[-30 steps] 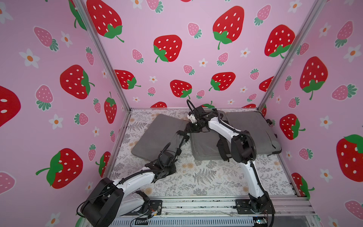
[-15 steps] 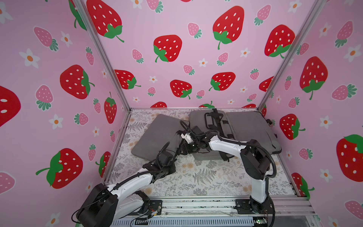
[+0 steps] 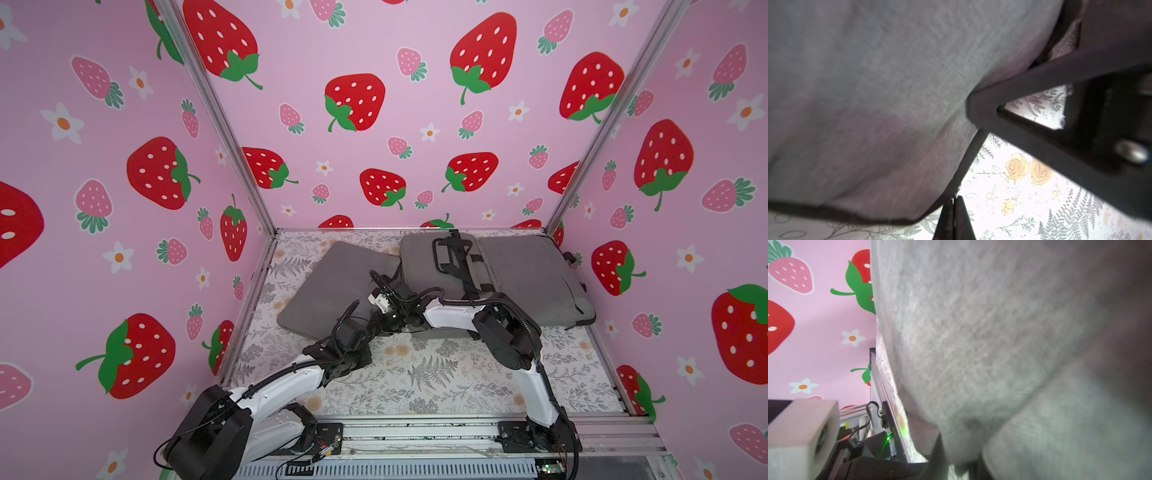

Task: Put the mouse into the laptop bag
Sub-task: Zip the zipper on the zippered laptop bag.

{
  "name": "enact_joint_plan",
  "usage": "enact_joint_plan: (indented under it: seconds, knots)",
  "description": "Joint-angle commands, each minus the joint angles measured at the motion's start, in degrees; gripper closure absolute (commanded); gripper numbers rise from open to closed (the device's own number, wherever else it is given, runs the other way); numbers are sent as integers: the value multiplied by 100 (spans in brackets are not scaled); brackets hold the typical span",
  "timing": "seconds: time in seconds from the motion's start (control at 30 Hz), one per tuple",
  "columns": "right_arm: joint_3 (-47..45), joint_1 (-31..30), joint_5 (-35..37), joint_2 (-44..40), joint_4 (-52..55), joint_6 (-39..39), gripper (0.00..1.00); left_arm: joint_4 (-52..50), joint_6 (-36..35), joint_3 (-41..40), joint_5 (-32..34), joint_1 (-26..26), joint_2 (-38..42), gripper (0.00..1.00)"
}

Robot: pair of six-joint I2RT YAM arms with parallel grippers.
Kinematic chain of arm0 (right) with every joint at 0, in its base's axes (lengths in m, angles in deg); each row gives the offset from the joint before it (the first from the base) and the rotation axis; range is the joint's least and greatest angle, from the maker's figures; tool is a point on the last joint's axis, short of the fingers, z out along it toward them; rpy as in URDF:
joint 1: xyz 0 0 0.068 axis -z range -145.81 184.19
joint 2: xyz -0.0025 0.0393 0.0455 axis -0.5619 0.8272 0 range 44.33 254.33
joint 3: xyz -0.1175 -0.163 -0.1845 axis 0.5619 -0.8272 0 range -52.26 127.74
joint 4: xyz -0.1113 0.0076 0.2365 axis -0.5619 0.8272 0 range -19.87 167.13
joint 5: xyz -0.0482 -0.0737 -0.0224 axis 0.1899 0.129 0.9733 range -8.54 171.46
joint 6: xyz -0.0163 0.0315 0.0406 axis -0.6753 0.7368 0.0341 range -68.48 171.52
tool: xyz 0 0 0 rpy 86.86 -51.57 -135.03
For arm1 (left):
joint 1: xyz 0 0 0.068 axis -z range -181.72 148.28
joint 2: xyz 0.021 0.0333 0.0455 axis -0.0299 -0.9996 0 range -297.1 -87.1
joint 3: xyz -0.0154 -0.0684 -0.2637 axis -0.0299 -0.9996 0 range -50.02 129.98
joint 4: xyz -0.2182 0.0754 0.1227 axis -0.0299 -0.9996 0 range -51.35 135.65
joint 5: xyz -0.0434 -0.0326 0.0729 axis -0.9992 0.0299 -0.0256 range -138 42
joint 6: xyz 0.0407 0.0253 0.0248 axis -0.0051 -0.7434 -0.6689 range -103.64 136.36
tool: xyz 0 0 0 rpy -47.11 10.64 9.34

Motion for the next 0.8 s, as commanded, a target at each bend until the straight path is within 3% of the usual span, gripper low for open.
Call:
enact_joint_plan:
  seconds: [0.0,0.2,0.43,0.47,0.57,0.6,0.77]
  knots:
    - [-52,335,-167,-290,-52,-44,100,-75,161,-135,-114,36,157,100]
    - [491,1086,-453,-588,1809,-1192,100,-401,489,-828,200,19,810,100]
    - [993,1387,-567,-475,2626,-1816,100,-354,422,-884,432,-7,828,100]
    - [976,1362,-580,-497,2588,-1815,98,-292,377,-781,417,-1,698,100]
    - [863,1208,-433,-662,2618,-1838,66,-26,315,-511,310,69,325,100]
    - [799,1141,-318,-756,2648,-1853,61,27,289,-437,299,95,228,100]
    - [243,718,145,-1235,2448,-1496,49,126,248,-158,247,255,-85,100]
